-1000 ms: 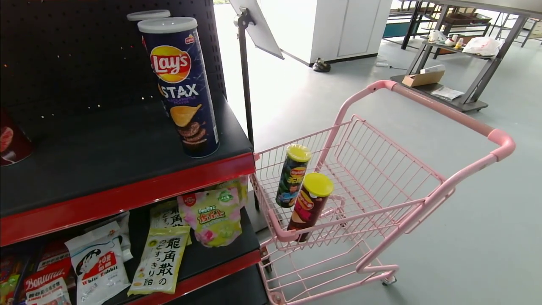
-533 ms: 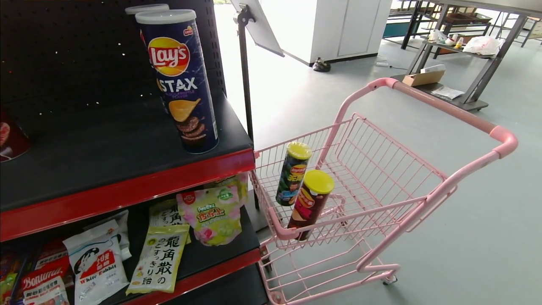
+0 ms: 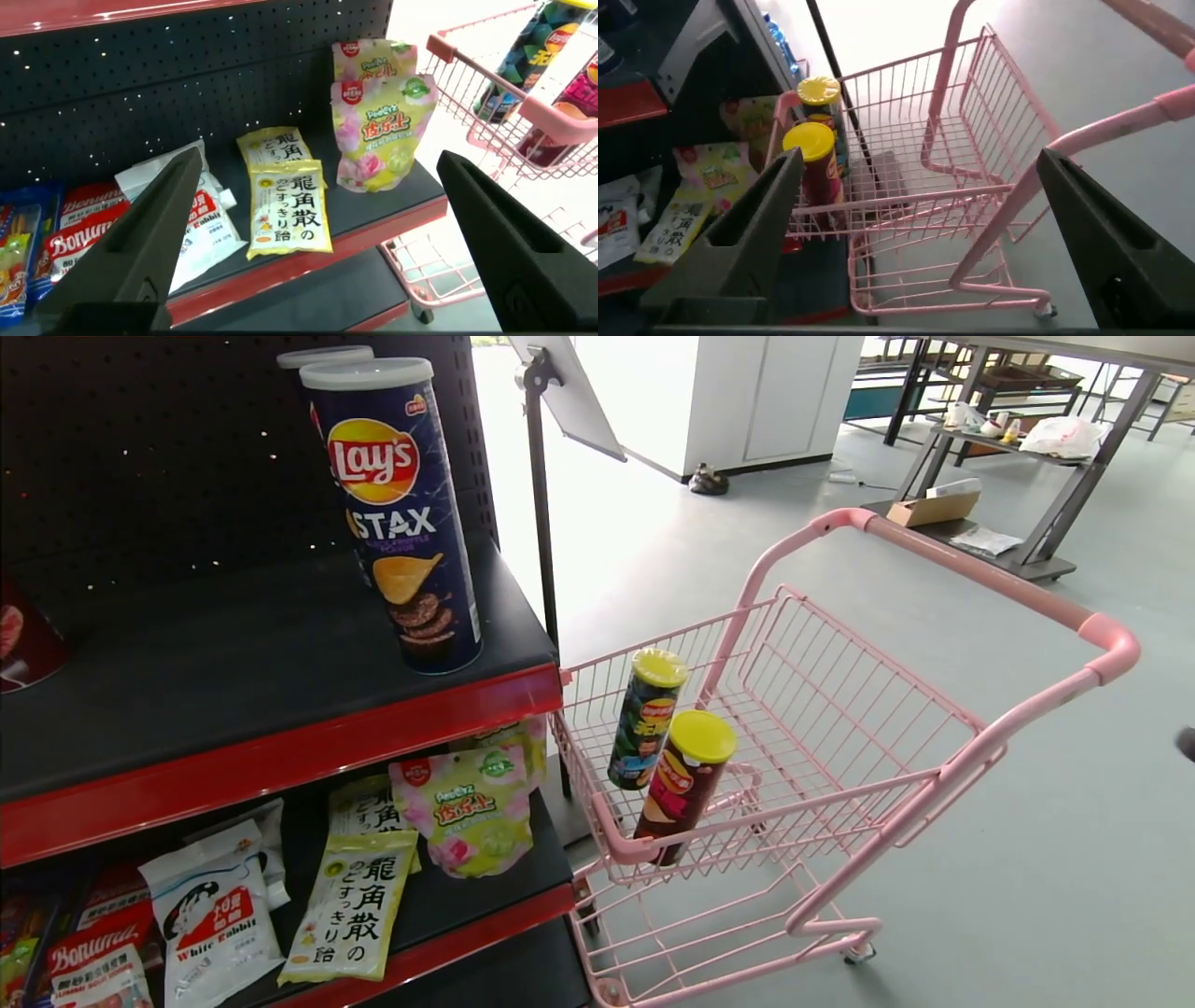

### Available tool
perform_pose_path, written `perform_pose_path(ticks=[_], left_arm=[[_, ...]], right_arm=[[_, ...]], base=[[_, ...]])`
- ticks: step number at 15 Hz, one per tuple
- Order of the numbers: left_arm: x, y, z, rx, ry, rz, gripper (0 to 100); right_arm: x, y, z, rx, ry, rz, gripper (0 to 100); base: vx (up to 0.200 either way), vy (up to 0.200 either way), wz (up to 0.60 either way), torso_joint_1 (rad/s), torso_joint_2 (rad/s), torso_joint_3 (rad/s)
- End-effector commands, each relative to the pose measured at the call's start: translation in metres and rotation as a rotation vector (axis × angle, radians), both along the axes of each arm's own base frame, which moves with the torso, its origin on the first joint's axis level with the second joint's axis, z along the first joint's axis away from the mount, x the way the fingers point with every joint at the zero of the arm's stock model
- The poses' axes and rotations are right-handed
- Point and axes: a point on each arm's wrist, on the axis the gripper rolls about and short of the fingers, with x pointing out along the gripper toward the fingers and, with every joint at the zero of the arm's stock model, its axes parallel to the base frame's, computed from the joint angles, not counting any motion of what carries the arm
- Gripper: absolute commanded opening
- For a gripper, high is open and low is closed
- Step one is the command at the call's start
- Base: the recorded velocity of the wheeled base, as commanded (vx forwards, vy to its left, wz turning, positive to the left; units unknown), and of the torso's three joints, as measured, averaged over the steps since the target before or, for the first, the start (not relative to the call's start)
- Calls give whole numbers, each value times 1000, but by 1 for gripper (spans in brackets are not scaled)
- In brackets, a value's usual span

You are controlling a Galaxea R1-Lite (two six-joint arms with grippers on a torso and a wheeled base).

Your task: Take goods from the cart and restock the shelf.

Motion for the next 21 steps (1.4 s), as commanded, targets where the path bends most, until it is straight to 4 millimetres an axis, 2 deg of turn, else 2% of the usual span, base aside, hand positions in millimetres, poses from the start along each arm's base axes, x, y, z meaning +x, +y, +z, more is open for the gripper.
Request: perform_pose_path(ticks=[1,3,5,7,11,17,21], left_arm=[[0,0,0,0,1,0,100],[0,0,0,0,1,0,100],[0,0,0,0,1,0,100],[0,0,0,0,2,0,100],[0,0,0,0,2,0,100],[0,0,0,0,1,0,100],[0,0,0,0,1,0,100]], right_arm=[[115,36,-62,14,271,201,100],[136,48,-91,-2,309,269,100],[144,62,-107,-12,354,324,100],[149,69,-114,-17,386,352,100],[145,79,-119,-23,408,396,100],[142,80,-123,-29,428,405,100],[152,85,-129,-35,448,409,100]], base=[[0,0,0,0,0,0],[0,0,0,0,0,0],[0,0,0,0,0,0],[0,0,0,0,0,0],[0,0,0,0,0,0],[0,0,0,0,0,0],[0,0,0,0,0,0]])
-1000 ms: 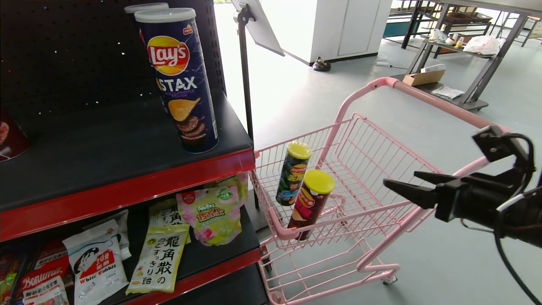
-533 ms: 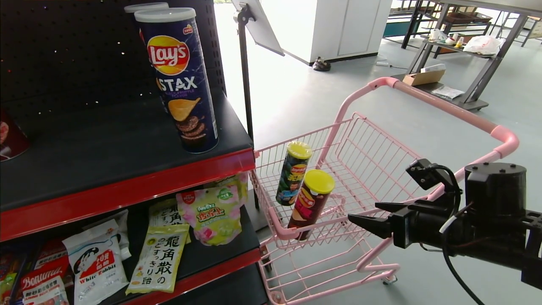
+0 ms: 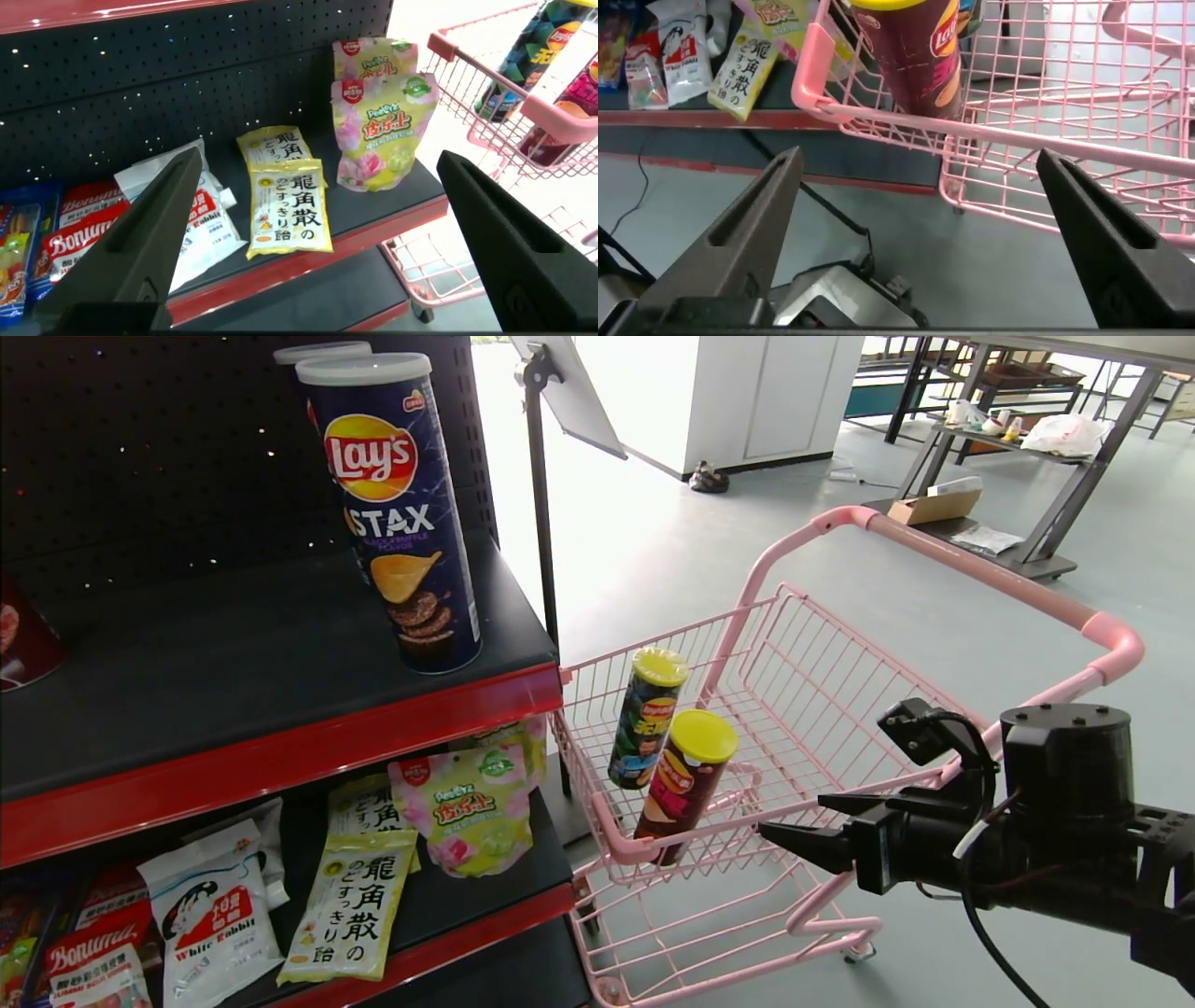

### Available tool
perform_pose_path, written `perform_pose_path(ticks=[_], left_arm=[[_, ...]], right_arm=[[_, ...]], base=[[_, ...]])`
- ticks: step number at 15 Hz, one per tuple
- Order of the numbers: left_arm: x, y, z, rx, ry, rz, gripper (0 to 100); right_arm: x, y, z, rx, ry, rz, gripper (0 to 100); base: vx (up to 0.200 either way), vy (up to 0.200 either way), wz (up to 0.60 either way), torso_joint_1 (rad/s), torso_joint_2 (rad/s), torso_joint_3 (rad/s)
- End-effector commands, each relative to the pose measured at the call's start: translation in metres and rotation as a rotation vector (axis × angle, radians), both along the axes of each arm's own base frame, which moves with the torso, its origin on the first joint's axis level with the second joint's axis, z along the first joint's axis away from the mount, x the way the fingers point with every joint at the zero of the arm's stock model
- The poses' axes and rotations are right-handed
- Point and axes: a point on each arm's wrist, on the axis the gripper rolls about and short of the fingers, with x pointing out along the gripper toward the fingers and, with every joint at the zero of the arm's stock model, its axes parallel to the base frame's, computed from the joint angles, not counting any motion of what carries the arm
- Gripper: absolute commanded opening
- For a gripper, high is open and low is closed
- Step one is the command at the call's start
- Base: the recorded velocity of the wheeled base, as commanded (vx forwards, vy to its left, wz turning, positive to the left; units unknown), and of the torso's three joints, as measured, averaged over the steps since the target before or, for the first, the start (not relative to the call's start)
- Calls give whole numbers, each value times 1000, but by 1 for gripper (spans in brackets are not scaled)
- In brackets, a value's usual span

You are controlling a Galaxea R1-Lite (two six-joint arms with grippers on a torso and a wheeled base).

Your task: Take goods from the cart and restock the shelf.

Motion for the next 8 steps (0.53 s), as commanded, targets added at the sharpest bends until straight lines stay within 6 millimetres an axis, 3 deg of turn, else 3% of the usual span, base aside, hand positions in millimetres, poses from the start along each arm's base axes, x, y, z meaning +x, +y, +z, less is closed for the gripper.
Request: perform_pose_path(ticks=[1,8], left_arm=[[0,0,0,0,0,0,100],[0,0,0,0,0,0,100]], right_arm=[[10,5,-4,-4,9,5,100],[55,41,-13,-8,-7,59,100]], base=[[0,0,0,0,0,0],[0,0,0,0,0,0]])
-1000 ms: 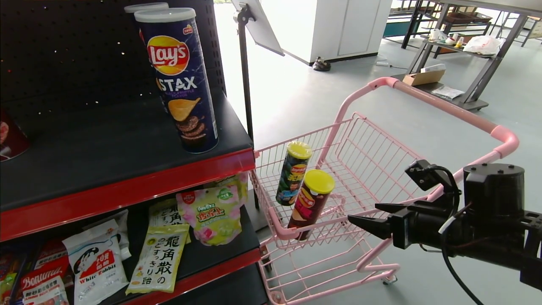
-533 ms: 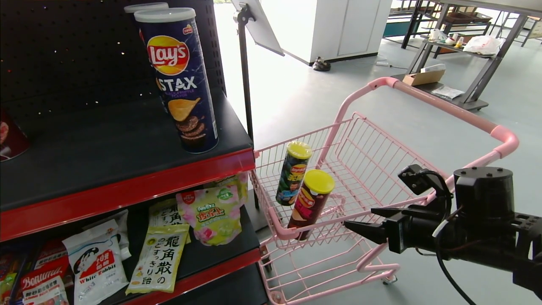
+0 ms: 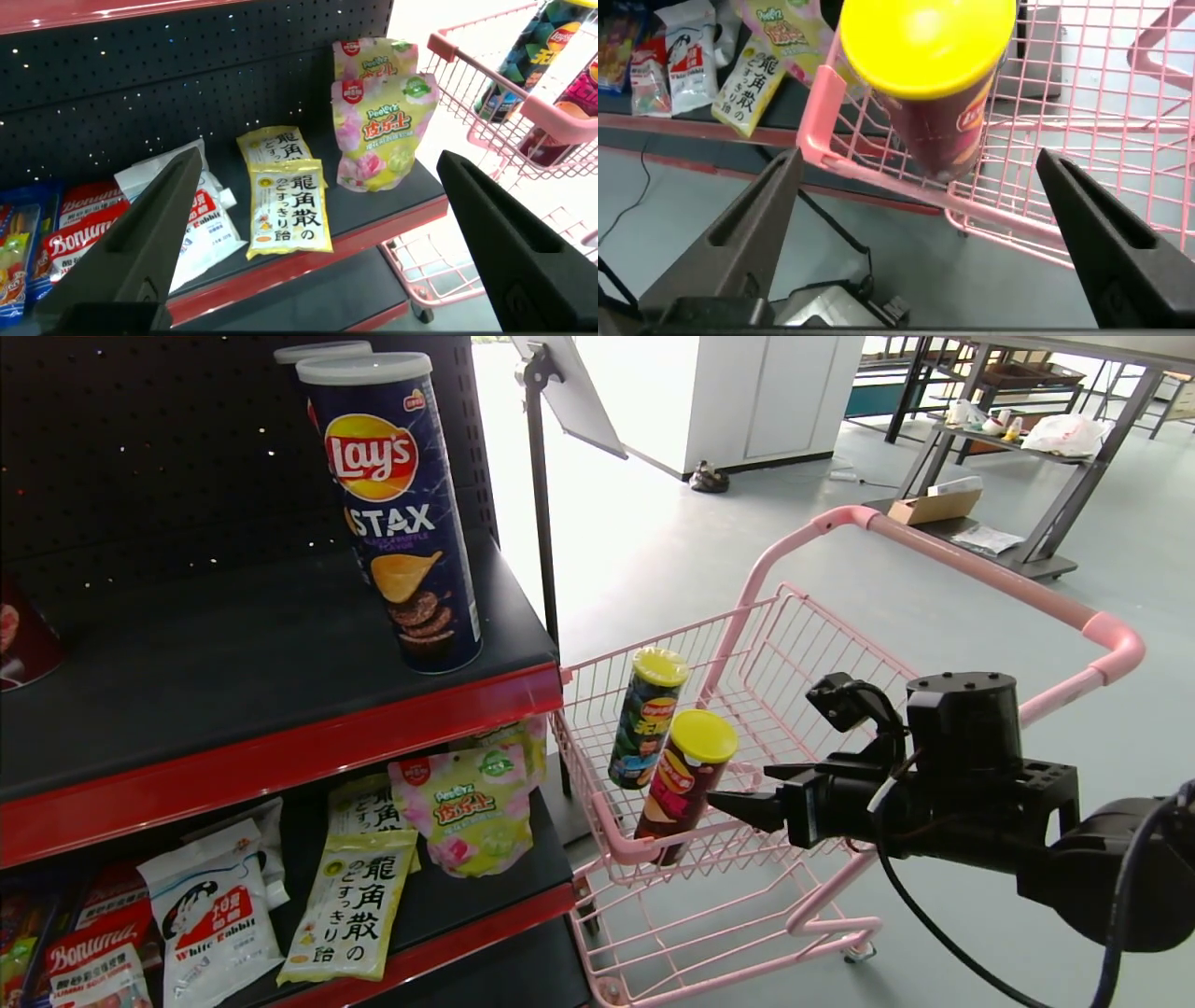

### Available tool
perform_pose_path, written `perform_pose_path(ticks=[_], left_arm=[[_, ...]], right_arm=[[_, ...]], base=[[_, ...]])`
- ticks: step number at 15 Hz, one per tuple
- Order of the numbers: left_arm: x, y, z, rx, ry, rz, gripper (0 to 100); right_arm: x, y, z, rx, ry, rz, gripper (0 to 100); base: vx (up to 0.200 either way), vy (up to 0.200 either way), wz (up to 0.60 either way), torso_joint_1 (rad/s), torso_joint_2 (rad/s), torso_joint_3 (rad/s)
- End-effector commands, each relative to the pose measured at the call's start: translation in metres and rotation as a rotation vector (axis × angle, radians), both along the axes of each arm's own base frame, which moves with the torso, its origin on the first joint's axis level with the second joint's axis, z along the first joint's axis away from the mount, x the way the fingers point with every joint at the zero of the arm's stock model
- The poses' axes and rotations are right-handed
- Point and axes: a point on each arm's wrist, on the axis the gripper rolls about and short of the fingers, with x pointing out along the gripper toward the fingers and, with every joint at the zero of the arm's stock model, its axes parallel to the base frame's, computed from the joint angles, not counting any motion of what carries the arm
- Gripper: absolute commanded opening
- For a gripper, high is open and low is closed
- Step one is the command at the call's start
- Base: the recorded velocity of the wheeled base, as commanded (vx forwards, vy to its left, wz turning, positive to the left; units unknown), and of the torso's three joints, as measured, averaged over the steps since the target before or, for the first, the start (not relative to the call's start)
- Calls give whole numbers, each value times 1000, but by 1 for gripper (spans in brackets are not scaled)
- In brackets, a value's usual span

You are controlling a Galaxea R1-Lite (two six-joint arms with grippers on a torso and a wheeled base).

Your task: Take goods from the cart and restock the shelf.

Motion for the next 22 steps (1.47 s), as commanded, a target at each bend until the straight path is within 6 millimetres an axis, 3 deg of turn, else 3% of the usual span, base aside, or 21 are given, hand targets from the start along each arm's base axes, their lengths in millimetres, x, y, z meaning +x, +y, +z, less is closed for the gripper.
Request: perform_pose_path(ticks=[1,10,16,17,22], left_arm=[[0,0,0,0,1,0,100],[0,0,0,0,1,0,100],[0,0,0,-2,1,0,100],[0,0,0,0,1,0,100],[0,0,0,0,1,0,100]], right_arm=[[18,11,-11,-8,14,7,100],[52,29,-48,11,-53,-6,100],[77,43,-53,27,-92,-7,100],[78,45,-55,23,-92,-11,0],[80,51,-58,24,-102,-17,0]], base=[[0,0,0,0,0,0],[0,0,0,0,0,0],[0,0,0,0,0,0],[0,0,0,0,0,0],[0,0,0,0,0,0]])
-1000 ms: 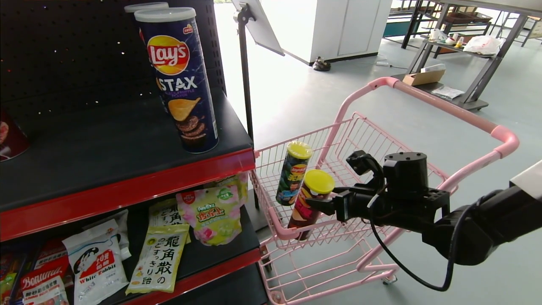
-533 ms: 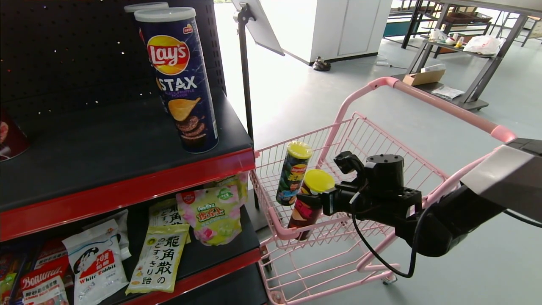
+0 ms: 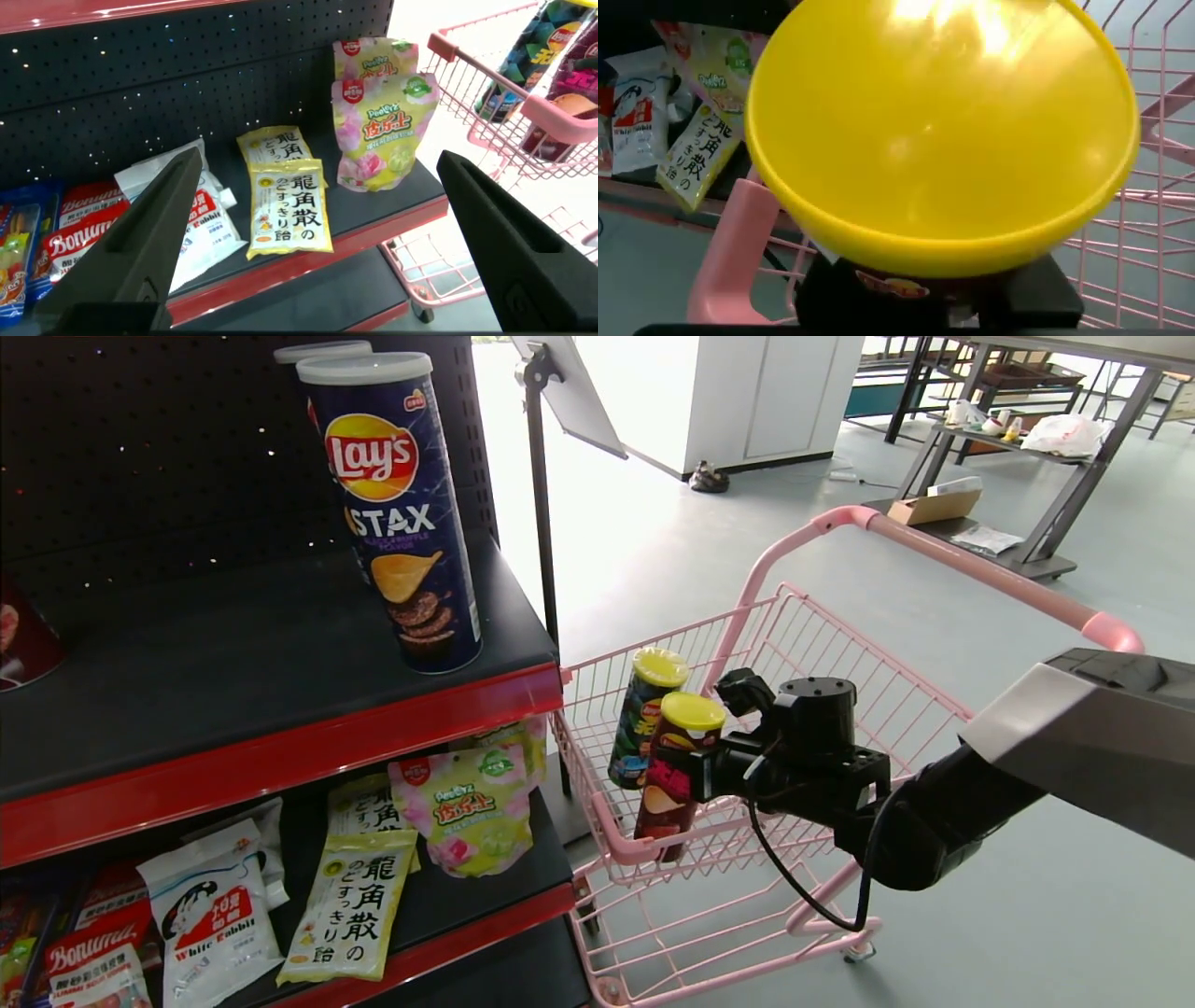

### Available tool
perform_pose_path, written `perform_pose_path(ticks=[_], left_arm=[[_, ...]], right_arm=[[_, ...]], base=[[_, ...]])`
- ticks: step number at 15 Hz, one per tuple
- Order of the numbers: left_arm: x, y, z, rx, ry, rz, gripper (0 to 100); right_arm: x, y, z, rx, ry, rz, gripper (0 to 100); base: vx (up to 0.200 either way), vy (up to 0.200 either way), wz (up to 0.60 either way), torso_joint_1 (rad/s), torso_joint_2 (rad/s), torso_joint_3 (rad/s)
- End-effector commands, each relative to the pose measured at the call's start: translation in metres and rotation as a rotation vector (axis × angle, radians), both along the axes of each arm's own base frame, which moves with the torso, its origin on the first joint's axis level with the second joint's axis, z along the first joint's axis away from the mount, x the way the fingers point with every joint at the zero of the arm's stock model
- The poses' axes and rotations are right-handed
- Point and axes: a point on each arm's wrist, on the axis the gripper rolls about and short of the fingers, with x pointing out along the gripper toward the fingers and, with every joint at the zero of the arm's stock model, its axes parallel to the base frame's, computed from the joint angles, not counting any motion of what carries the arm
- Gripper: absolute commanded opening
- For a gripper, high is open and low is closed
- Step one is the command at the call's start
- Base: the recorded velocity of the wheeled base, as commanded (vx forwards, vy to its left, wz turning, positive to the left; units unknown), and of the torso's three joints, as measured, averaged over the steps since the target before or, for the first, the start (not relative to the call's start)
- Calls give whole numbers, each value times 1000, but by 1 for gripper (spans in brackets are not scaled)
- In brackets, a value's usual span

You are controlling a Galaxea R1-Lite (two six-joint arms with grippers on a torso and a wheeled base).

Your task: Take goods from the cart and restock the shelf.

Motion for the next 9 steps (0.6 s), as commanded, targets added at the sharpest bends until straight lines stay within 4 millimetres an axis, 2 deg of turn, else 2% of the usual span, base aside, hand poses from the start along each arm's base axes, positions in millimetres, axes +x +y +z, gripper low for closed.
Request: perform_pose_path(ticks=[1,2,6,7,8,9], left_arm=[[0,0,0,0,1,0,100],[0,0,0,0,1,0,100],[0,0,0,0,1,0,100],[0,0,0,0,1,0,100],[0,0,0,0,1,0,100],[0,0,0,0,1,0,100]], right_arm=[[-2,0,-1,-7,9,2,0],[-6,-2,7,-3,-9,-2,0],[-36,-18,76,44,-162,-11,0],[-43,-23,99,49,-241,-11,0],[-45,-25,107,53,-269,-11,0],[-48,-32,126,61,-331,-24,0]], base=[[0,0,0,0,0,0],[0,0,0,0,0,0],[0,0,0,0,0,0],[0,0,0,0,0,0],[0,0,0,0,0,0],[0,0,0,0,0,0]])
